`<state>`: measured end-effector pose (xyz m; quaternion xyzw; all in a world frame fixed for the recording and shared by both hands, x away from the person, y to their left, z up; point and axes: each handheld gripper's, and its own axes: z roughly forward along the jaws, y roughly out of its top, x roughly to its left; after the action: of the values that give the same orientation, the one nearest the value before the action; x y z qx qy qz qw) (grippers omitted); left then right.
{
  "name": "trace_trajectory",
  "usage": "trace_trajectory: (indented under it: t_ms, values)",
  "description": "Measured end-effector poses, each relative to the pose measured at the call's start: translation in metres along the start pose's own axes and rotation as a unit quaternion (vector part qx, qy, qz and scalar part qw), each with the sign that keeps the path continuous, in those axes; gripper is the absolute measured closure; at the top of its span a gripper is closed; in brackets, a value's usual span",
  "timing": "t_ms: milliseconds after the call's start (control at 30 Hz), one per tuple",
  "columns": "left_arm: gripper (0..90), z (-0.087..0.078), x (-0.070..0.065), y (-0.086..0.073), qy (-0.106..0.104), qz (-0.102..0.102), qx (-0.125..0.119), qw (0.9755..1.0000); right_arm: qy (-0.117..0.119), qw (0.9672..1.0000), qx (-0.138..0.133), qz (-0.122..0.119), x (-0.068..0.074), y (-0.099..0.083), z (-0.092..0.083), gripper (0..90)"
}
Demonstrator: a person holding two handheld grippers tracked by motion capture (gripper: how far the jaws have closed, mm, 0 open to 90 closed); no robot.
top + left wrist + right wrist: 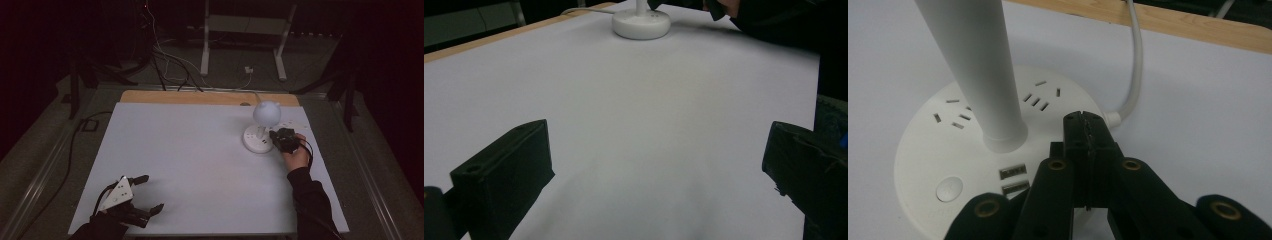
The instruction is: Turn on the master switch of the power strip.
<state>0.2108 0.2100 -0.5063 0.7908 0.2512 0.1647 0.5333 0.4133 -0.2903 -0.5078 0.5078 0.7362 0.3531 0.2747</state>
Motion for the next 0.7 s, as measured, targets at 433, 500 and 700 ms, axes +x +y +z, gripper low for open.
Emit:
trace_trajectory:
  t_ms: [433, 500, 700]
  values:
    - [0.2, 0.0004, -0.0003, 0.0, 0.0, 0.002, 0.002, 1.0, -0.015, 0.9997, 0.007, -0.015, 0.0049, 0.0004, 0.0009, 90.0]
    - [0.2, 0.0, -0.0003, 0.0001, 0.0, 0.001, 0.001, 1.0, -0.015, 0.9997, 0.007, -0.016, 0.0048, 0.0002, 0.001, 90.0]
    - [0.3, 0.0001, -0.0004, 0.0001, -0.001, 0.002, 0.0, 1.0, -0.015, 0.9998, 0.007, -0.009, 0.0049, -0.0007, 0.0015, 90.0]
